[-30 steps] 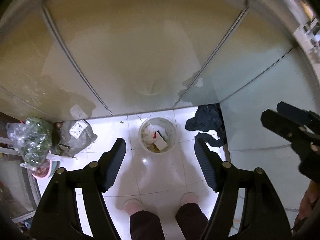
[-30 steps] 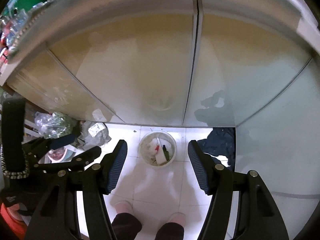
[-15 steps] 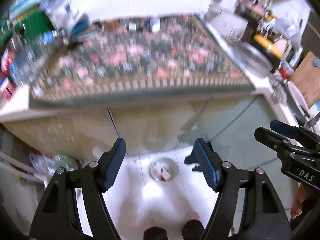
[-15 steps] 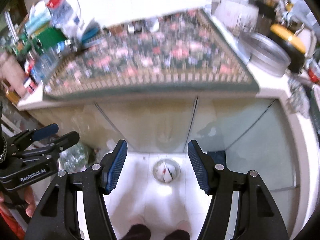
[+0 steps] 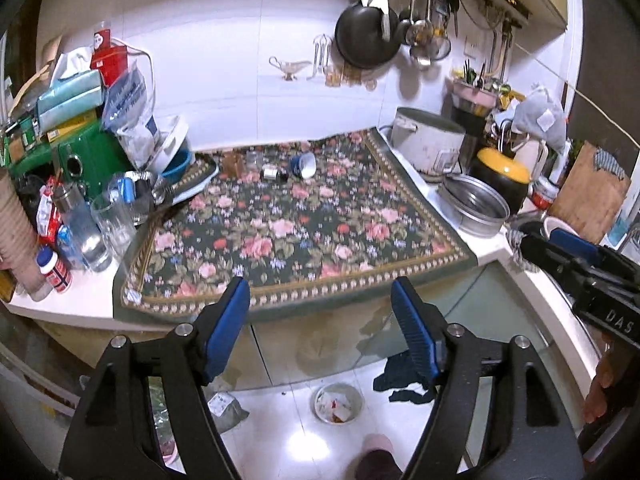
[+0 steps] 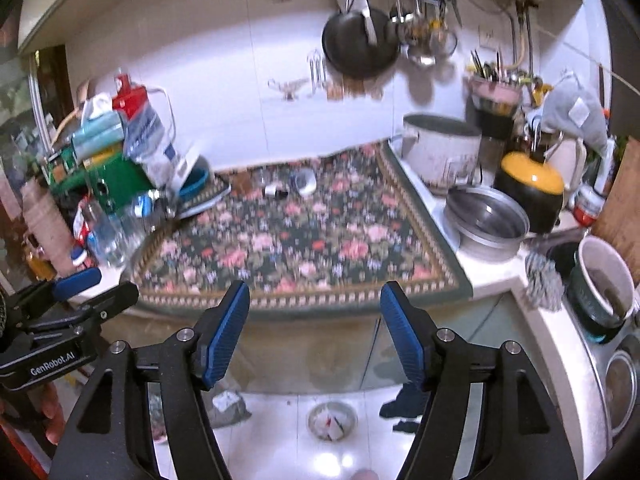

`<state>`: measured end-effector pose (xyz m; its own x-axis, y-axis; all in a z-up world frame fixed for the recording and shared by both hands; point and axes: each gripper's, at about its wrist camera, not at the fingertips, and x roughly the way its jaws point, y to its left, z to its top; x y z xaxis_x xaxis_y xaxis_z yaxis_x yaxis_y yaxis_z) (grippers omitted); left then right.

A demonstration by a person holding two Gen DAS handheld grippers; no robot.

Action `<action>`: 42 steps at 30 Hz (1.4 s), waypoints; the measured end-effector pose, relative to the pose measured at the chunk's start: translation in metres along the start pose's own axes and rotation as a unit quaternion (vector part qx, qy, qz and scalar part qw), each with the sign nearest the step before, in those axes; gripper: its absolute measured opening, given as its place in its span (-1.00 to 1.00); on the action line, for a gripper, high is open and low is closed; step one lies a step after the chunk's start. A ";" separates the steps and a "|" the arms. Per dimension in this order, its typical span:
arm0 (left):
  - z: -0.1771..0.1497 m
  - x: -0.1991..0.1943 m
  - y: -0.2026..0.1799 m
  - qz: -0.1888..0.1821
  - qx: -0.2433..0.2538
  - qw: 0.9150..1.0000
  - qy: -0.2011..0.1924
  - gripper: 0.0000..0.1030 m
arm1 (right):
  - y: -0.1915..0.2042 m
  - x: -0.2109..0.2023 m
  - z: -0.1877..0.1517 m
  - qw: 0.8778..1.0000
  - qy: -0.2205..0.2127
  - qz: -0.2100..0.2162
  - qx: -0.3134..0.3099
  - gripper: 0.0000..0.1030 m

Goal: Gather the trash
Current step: 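Raise both grippers back up to the floral cloth, then reach left gripper to brown medicine bottle while right gripper reaches blue cup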

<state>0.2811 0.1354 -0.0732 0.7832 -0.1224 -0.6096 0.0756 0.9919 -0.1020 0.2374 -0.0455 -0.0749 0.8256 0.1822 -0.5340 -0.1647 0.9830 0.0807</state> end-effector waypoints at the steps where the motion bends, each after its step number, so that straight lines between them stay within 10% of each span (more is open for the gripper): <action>1: 0.002 0.001 0.000 0.001 0.000 1.000 -0.003 0.45 | -0.002 0.000 0.005 1.000 -0.009 0.001 -0.001 0.28; 25: 0.149 0.167 0.000 0.106 -0.095 0.990 -0.017 0.51 | -0.072 0.155 0.132 0.992 0.004 0.101 -0.079 0.38; 42: 0.202 0.324 0.104 0.095 -0.077 0.991 0.057 0.51 | -0.022 0.317 0.171 0.991 0.083 0.098 -0.037 0.43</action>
<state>0.6674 0.2059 -0.1221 0.6994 0.0548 -0.7126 -0.1685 0.9816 -0.0899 0.5956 -0.0061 -0.1020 0.6752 0.3578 -0.6451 -0.3571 0.9237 0.1386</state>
